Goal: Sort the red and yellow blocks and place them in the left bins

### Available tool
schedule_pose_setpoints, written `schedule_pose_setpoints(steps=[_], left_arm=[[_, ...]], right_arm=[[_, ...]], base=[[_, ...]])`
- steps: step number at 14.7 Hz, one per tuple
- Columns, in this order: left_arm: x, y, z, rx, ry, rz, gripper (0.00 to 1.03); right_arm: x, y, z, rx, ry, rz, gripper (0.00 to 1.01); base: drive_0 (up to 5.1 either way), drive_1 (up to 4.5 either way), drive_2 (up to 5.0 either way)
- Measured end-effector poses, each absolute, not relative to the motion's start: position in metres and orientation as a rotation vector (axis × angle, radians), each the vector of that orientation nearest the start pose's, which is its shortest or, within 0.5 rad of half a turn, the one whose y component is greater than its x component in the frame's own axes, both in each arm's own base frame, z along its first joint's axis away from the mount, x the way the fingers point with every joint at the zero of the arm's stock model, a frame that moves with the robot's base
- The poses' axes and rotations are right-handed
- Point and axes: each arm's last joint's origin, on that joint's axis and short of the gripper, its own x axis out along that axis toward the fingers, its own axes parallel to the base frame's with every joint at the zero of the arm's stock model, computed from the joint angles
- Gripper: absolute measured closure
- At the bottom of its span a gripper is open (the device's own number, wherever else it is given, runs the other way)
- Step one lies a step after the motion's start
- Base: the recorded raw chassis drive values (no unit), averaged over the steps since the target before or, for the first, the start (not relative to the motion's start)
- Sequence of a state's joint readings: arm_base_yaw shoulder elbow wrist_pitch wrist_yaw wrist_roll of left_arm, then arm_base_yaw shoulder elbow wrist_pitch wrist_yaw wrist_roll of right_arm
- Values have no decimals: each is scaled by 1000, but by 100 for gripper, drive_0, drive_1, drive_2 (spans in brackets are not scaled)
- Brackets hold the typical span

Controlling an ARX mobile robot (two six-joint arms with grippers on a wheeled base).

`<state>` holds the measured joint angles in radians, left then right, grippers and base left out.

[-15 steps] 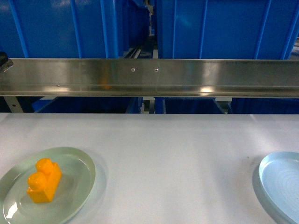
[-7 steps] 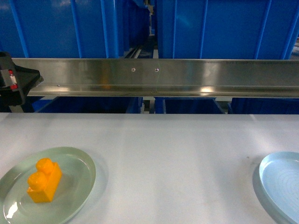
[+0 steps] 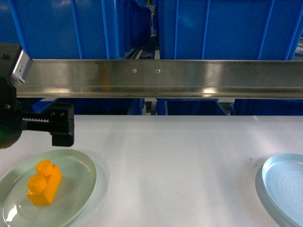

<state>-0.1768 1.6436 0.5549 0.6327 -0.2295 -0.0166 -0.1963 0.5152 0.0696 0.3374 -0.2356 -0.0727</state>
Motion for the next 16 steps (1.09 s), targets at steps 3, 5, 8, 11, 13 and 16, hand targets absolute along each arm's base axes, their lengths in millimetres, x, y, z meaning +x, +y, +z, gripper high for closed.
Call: schedule_pose_setpoints(steps=[3,5,8,11,13,16], left_arm=[[279,-46,122,55,498,108,5],[274,-45,115,32,528,126,5],[269,-46,100,21,561,157,5],[267,-44,80,-7,597,184,5],[267,-43,64,-24,637,198,5],[272,-42,49,-86,644,206,5]], right_arm=[[131,-19,172,-49,104,43,74],[131,-19,172,-49,104,43,74],[131,-19,172,-49,105,43,74],[131,-19,172,-49,104,43,74],[131,-19,172,-49,104,43,74],[131,-19,172,-49,104,43,74]], base=[[0,0,0],[0,0,0],[0,0,0],[0,0,0],[0,0,0],[0,0,0]])
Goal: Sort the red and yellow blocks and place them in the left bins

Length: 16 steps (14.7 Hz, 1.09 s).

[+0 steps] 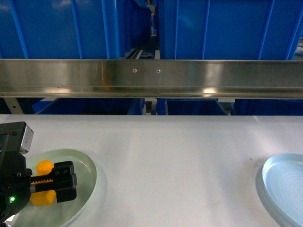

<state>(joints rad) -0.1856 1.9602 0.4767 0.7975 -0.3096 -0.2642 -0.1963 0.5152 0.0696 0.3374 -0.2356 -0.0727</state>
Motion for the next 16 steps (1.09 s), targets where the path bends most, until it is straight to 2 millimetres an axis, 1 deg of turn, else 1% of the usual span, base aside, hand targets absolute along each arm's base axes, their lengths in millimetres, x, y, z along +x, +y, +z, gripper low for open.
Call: schedule_pose_setpoints(steps=[1,3,5,6,7,8,10,12,13,14,16], left_arm=[[276,-43,45,-92,640,203,7],[277,-44,40,-82,645,210,35],[277,-49,40,-68,641,211,69],[277,-50,40,-66,641,210,74],[275,-50,41,-62,640,210,74],[273,-47,46,-64,628,208,74],[275,-40,68,-81,576,191,74],[272,-33,108,-133,518,167,74],[268,-35,130,-145,464,148,74],[264,-38,149,-142,414,121,74],[251,-44,180,-121,340,74,75]], right_arm=[[131,-19,172,-49,104,43,74],[131,-19,172,-49,105,43,74],[131,-19,172,-49,104,43,74],[131,-19,172,-49,105,43,74],[131,-19,172,-49,104,43,74],[131,-19,172,-49,104,43,74],[131,-19,172,-49,104,43,74],[131,-19,172,-49,105,43,74],[131,-19,172,-49,104,43,74],[131,-19,172,-49,104,43,74],[131,-19,172,-49,104,43,74]], base=[[0,0,0],[0,0,0],[0,0,0],[0,0,0],[0,0,0],[0,0,0],[0,0,0],[0,0,0],[0,0,0],[0,0,0],[0,0,0]])
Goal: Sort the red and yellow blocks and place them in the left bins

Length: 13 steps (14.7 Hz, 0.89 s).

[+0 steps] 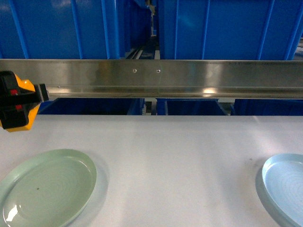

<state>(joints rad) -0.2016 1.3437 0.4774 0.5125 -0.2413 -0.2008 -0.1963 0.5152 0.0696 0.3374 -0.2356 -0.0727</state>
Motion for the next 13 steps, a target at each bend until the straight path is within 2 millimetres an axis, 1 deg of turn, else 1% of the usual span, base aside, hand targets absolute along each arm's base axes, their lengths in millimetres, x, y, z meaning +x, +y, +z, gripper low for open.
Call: schedule_pose_setpoints(steps=[1,2,3,13], left_arm=[[244,-43,195,-104,296,75,75],[236,-38,214,-93,211,85,75],[240,-36,222,-83,125,95,75],[240,-36,222,-66,129,96,75]], right_arm=[[131,-19,172,-49,104,43,74],[131,-19,172,-49,104,43,74],[131,-19,172,-49,105,43,74],[131,-19,172,-50,105,42,74]], base=[[0,0,0],[0,0,0],[0,0,0],[0,0,0]])
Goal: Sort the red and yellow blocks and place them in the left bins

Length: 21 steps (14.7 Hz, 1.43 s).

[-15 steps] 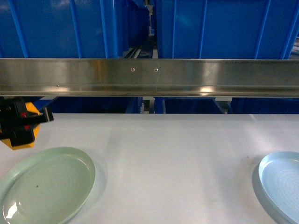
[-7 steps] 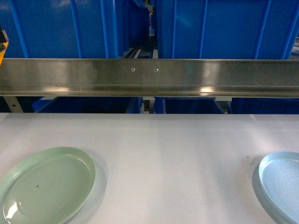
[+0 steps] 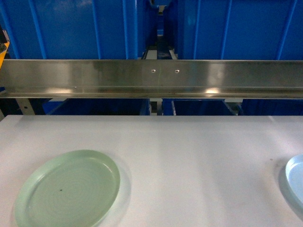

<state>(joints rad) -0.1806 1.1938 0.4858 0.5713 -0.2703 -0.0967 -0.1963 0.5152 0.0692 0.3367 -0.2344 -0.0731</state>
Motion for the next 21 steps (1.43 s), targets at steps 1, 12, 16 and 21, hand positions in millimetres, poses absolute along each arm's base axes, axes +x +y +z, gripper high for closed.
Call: schedule_pose_setpoints(steps=[1,12,16,21], left_arm=[[240,-36,222,-66,130,96,75],[240,-36,222,-66,129,99,75],[240,-36,222,-65,132,99,75],[240,-36,222,-67,126,100,75]], right_arm=[[131,-19,171,-49,106,42,74],[131,-19,172,-50,104,43,74],[131,-19,172,-50,105,42,74],[131,-19,172,-53,102,42,74]], base=[[0,0,0],[-407,29,375],[-474,52,382],[-472,62,383]])
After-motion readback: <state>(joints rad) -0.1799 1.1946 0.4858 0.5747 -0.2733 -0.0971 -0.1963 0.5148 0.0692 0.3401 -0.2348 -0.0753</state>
